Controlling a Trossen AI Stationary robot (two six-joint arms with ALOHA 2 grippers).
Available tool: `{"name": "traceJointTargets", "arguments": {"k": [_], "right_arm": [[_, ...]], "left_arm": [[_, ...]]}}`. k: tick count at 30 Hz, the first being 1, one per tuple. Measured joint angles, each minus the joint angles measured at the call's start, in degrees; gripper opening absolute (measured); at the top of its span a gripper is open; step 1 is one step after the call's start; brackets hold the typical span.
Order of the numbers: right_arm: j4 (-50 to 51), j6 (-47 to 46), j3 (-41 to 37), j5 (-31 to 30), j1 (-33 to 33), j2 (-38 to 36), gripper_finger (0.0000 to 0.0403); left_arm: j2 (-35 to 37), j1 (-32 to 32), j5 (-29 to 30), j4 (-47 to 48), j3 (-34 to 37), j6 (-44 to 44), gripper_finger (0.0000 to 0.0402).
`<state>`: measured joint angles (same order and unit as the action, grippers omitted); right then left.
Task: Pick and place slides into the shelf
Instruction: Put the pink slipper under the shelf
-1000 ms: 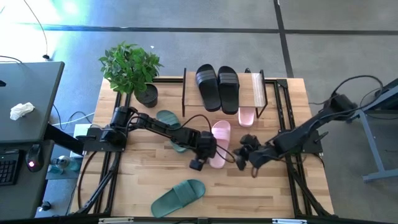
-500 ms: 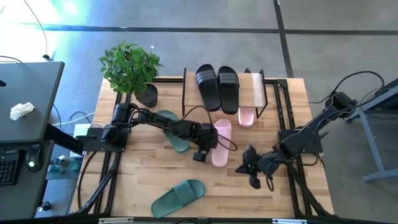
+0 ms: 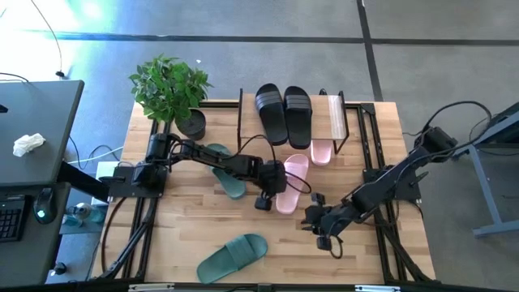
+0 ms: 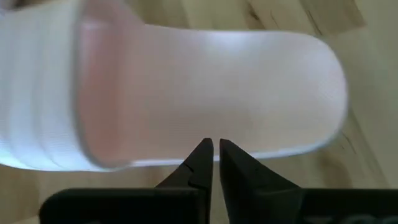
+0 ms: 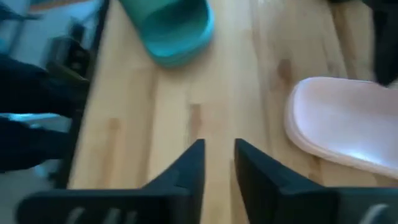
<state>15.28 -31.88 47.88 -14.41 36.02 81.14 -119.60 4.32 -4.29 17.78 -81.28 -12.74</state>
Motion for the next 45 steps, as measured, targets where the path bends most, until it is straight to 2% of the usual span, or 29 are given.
{"name": "traceJointTargets", "arguments": {"k": [6, 12, 17, 22, 28, 36, 45], "right_arm": [[6.05, -0.92, 4.20, -9.34, 0.01, 6.87, 0.0145], [11.56, 3.49, 9.77, -17.07, -0.06, 15.14, 0.0158], [13.45, 4.76, 14.42, -16.65, -0.51, 20.57, 0.0158], [19.25, 4.39, 18.56, -18.48, -1.39, 24.58, 0.0158], [25.26, 2.31, 22.32, -17.73, -3.68, 28.58, 0.0158], [24.81, 2.32, 24.21, -16.97, -4.36, 29.45, 0.0158], [25.19, 2.05, 24.19, -15.53, -4.88, 30.11, 0.0158]], "left_arm": [[1.59, -1.36, -3.11, 7.58, -0.02, -0.18, 0.0002], [2.44, -4.32, -5.71, 11.01, -0.07, -0.60, 0.0005], [1.63, -6.26, -5.44, 8.92, -0.02, -0.52, 0.0002], [1.30, -6.33, -4.54, 6.05, -0.04, -0.30, 0.0002], [0.30, -6.18, -3.67, 2.81, -0.11, -0.13, 0.0010], [-0.82, -6.21, -3.86, 2.31, 0.04, 0.83, 0.0027], [-0.69, -6.18, -3.83, -2.95, -0.02, 1.17, 0.0042]]}}
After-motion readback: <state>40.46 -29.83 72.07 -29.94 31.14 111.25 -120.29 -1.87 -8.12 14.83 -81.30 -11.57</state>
